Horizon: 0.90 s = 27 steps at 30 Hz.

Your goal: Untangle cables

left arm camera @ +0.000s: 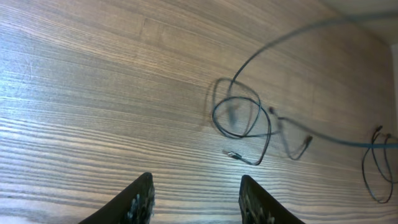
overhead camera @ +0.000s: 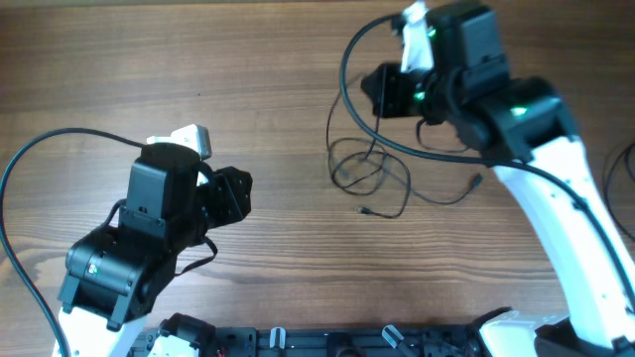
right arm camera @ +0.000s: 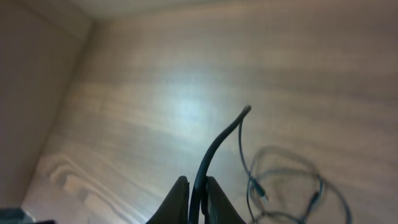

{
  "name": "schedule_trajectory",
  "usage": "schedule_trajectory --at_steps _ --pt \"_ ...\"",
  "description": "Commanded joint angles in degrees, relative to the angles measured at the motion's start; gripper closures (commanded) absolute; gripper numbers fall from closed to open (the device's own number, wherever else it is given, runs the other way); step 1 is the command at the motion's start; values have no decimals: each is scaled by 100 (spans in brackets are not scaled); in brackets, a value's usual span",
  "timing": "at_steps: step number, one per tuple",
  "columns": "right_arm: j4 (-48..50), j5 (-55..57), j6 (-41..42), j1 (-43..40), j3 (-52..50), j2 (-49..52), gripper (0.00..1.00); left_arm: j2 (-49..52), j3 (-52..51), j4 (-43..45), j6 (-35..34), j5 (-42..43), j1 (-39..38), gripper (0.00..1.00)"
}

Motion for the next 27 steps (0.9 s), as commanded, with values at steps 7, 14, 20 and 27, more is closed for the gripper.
schedule_trajectory --at_steps 7,14,20,27 --pt "-295 1036 -155 -9 1132 -90 89 4 50 42 568 535 22 59" --pt "-83 905 -33 -9 1132 -85 94 4 50 44 826 824 22 60" --pt "815 439 -179 -9 1241 -219 94 39 46 409 1923 2288 20 64" --pt "1443 636 -664 -9 2028 -535 93 444 46 385 2004 2253 20 60"
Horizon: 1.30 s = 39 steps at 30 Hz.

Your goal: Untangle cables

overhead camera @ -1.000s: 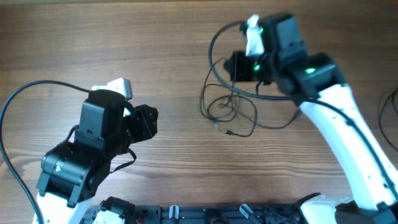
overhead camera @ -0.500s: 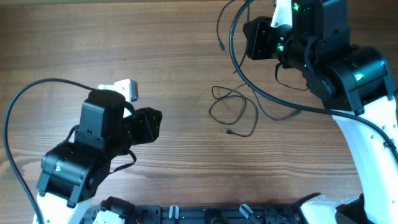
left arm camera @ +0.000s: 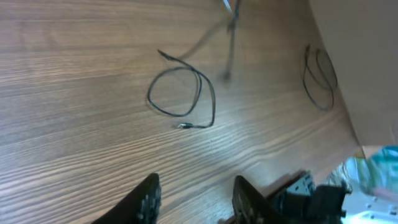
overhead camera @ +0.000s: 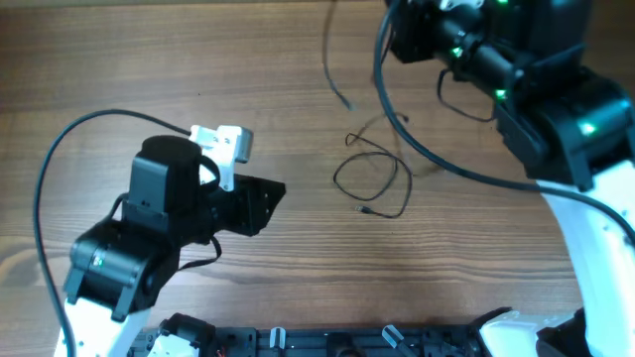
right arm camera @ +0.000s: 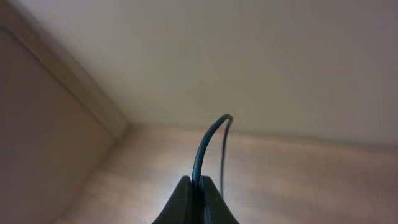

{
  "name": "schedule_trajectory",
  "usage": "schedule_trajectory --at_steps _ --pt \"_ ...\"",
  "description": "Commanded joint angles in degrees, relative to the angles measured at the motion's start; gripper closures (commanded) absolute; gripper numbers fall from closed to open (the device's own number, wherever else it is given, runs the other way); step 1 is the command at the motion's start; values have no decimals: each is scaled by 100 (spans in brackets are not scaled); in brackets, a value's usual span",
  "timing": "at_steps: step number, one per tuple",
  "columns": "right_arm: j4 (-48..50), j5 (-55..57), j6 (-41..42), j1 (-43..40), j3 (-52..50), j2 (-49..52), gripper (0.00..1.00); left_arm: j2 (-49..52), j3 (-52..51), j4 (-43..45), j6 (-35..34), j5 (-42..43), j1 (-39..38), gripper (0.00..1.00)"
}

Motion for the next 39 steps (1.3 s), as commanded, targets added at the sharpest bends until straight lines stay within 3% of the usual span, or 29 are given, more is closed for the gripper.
schedule_trajectory --at_steps 1,10,18,20,26,35,39 --pt "203 199 -455 -9 765 -487 93 354 46 9 308 284 20 60" --pt "136 2347 -686 -9 1434 -1003 94 1049 46 37 365 284 -417 61" --pt "-647 6380 -1692 -101 1425 -907 96 1097 46 127 459 262 -846 60" --pt "-658 6638 -2009 -302 1425 -804 96 1097 46 140 457 227 -848 60" --pt "-363 6033 -2085 -2120 1423 -354 96 1097 46 98 455 133 -848 59" --pt "-304 3128 -726 -4815 1423 678 96 1097 46 -184 457 127 -848 56" --pt "-151 1561 -94 -5838 1423 1384 96 1099 46 -199 455 129 -848 48"
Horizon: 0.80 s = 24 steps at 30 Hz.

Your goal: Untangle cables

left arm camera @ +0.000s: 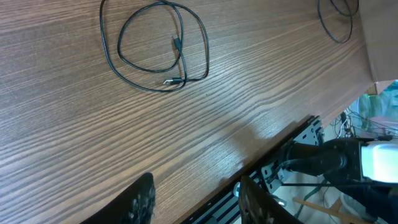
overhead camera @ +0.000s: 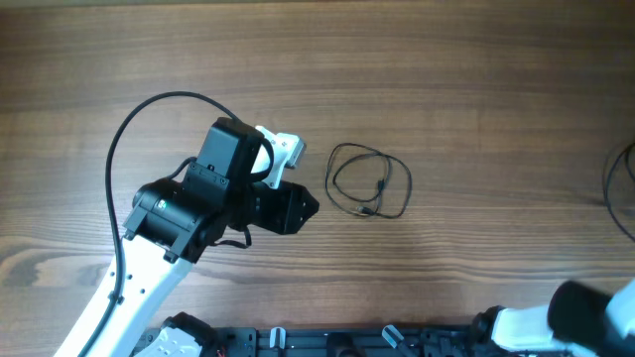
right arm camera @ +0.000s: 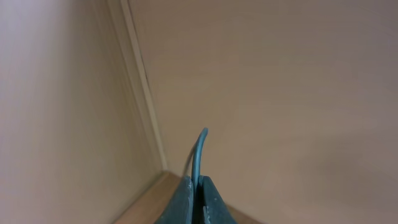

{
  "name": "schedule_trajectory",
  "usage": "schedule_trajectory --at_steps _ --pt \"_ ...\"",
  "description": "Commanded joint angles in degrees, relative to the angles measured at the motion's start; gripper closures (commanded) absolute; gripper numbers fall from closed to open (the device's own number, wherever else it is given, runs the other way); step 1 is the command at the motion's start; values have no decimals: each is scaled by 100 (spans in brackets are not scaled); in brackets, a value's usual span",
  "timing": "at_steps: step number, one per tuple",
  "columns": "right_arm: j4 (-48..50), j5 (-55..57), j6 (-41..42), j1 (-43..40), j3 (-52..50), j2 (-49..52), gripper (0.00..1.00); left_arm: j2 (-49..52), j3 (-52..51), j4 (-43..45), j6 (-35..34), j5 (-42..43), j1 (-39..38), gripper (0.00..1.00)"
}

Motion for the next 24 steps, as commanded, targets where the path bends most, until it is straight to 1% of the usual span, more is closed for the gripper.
schedule_trajectory --at_steps 1,5,9,13,16,20,24 --pt "157 -2227 1005 -990 -4 782 96 7 46 -28 103 -35 -22 47" --pt "304 -3300 1425 -1926 -4 1392 96 7 46 -57 103 -35 -22 45" --pt "330 -3978 1513 -2653 -4 1755 96 7 46 -48 103 -35 -22 43" --pt "223 -4444 1805 -3115 -4 1910 96 37 46 61 103 -35 -22 41" --pt "2 -4371 1958 -3274 -9 1989 96 87 46 96 103 -33 -22 41" --pt "-632 -3580 2343 -3309 -59 2124 96 125 46 81 98 -28 -28 42" --pt "-1121 -3073 2546 -3305 -501 2247 96 127 46 83 101 -28 -28 42"
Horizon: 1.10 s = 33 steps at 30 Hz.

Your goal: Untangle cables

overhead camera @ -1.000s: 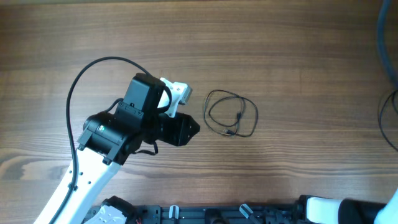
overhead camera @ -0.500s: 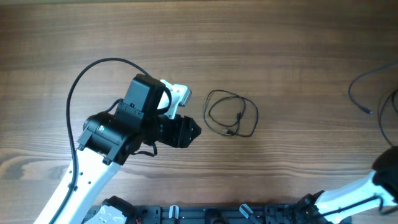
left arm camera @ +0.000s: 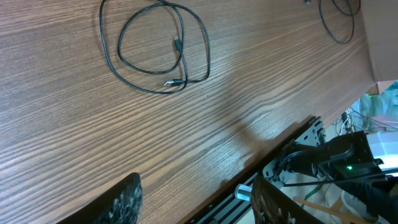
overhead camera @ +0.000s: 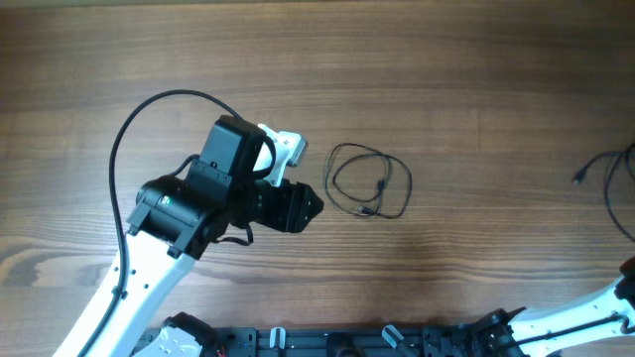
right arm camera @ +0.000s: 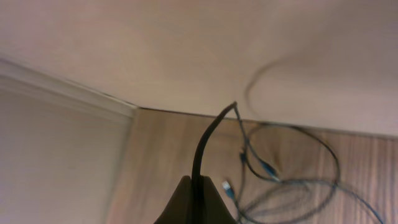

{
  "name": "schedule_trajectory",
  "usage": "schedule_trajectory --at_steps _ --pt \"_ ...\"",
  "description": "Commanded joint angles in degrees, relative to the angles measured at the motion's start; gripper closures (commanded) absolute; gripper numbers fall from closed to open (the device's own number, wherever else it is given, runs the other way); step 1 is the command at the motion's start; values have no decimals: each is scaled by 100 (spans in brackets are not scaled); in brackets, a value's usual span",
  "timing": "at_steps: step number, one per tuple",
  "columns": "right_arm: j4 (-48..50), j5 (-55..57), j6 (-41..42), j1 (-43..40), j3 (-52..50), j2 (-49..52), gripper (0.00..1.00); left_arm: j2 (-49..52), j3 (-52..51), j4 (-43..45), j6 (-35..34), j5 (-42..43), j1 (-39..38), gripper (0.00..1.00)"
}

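A thin black cable [overhead camera: 369,181] lies coiled in a loop on the wooden table, alone at the centre; in the left wrist view this coil [left arm camera: 158,53] has its two plugs inside the loop. My left gripper [overhead camera: 316,206] is just left of the coil, open and empty, its fingers [left arm camera: 124,200] wide apart. My right gripper [right arm camera: 199,190] is shut on a second black cable [right arm camera: 210,134], which rises from the jaws to a free end. That gripper is outside the overhead view.
More loose cables [right arm camera: 292,177] lie in the table's right corner below the right gripper; the overhead shows them at the right edge [overhead camera: 625,193] with a plug end [overhead camera: 593,169]. The table's front edge and the arm mount [left arm camera: 298,165] are close to the left gripper.
The left gripper's fingers stand wider apart, the arm otherwise unmoved. The right wrist view has turned from the wall to the table corner with its cables. A cable end now shows at the overhead's right edge.
The right gripper held one cable over a tangle right of centre, the left gripper open far to the left. Then the cable was raised and one loop stayed on the table. Later the right arm had left the overhead, the left gripper beside the coil. Now it is over the right-hand cables.
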Motion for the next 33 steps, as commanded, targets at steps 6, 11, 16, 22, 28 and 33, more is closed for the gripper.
schedule_trajectory --at_steps 6,11,16,22,28,33 --pt "-549 752 721 24 -1158 356 49 35 46 -13 85 -28 -26 42" --pt "-1123 682 1714 50 -1445 365 0 35 46 -26 87 -13 -26 42" --pt "-1486 -409 1353 142 -1445 363 0 35 46 -90 87 -9 -26 43" --pt "-1808 -1902 -1421 748 -1445 363 0 35 46 -26 85 -79 -24 44" --pt "-2205 -1991 -2920 2277 -1445 365 0 35 46 284 -492 -844 -24 50" --pt "-2671 -1891 -3884 3871 -1447 365 0 35 46 341 -1408 -2109 15 50"
